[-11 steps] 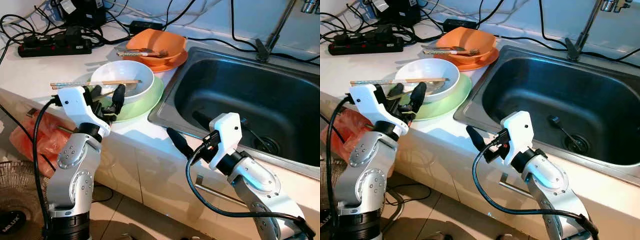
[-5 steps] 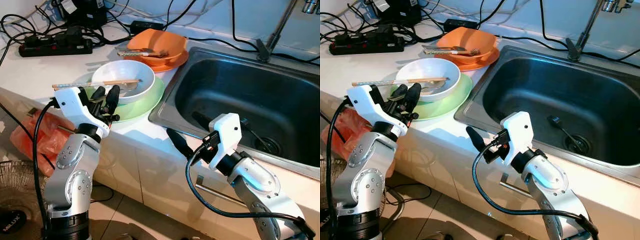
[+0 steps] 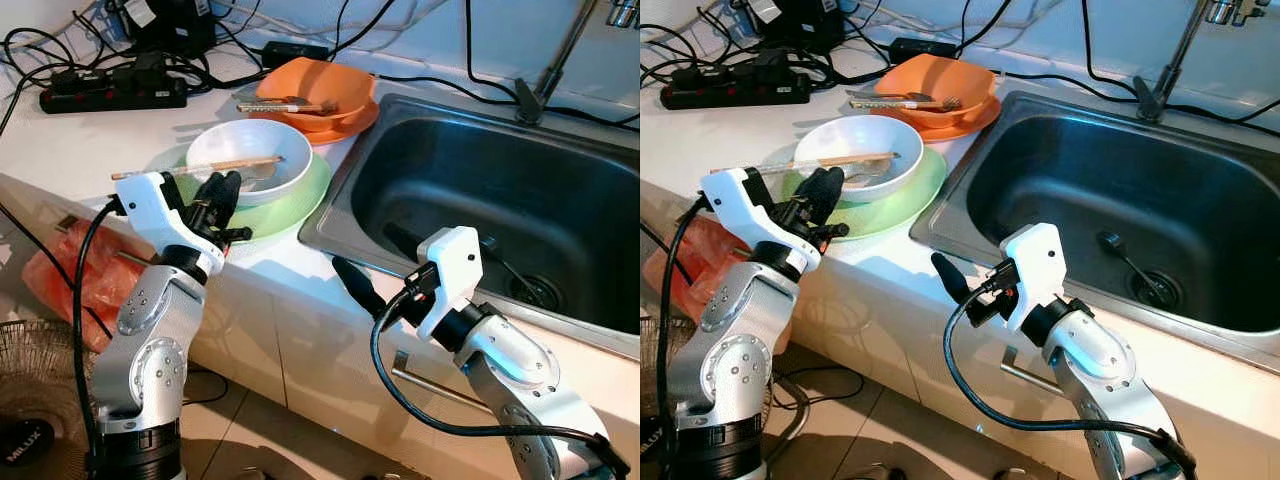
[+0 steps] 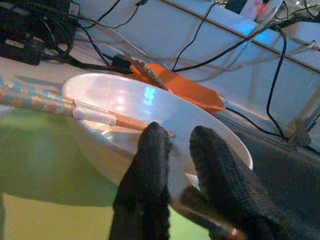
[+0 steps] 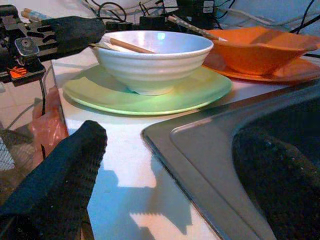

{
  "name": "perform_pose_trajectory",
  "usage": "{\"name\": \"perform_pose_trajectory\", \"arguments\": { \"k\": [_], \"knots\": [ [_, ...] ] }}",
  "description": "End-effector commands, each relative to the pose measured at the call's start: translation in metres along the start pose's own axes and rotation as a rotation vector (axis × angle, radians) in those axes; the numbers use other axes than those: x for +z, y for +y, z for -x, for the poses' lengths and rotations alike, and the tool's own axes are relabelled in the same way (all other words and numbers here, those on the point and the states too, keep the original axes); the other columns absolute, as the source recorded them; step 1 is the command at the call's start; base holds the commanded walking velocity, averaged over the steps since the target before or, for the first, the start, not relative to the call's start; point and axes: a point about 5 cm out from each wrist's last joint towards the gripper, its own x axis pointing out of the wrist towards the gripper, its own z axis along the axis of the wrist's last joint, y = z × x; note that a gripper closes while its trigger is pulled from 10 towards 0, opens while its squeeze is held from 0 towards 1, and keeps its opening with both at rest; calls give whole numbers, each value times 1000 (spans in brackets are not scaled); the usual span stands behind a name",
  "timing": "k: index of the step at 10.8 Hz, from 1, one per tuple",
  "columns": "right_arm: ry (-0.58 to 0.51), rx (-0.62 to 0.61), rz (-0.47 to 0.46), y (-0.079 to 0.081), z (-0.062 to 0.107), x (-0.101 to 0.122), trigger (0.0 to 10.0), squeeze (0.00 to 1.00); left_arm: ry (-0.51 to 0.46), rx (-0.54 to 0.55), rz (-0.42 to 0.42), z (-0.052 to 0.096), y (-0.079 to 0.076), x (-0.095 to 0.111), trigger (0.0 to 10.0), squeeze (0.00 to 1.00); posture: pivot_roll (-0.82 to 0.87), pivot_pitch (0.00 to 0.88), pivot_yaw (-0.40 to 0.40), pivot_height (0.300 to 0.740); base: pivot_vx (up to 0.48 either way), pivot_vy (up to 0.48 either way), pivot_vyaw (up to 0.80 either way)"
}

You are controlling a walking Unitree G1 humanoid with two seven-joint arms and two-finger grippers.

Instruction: Kitchen organization

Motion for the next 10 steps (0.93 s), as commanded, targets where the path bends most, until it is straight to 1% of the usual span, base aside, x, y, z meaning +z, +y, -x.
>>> {"name": "perform_pose_trajectory", "arguments": {
  "k": [1, 4, 6, 8, 10],
  "knots": [
    [2, -1, 6, 0, 0, -1, 10000, 0, -8, -10, 14, -1, -3, 4, 0, 0, 24, 113, 20, 740, 0, 0, 0],
    [4, 1, 8, 1, 1, -2, 10000, 0, -9, -1, 68, -4, -9, 15, 0, 0, 26, 114, 20, 740, 0, 0, 0],
    [2, 1, 9, 1, 1, -1, 10000, 0, 21, 32, 105, -4, -7, 16, 0, 0, 28, 115, 19, 740, 0, 0, 0],
    [3, 1, 10, 1, 1, -2, 10000, 0, 79, 94, 134, -5, -3, 14, 0, 0, 28, 116, 18, 740, 0, 0, 0],
    [1, 2, 10, 1, 0, -1, 10000, 0, 123, 149, 242, -7, -2, 15, 0, 0, 28, 116, 18, 740, 0, 0, 0]
  ]
}}
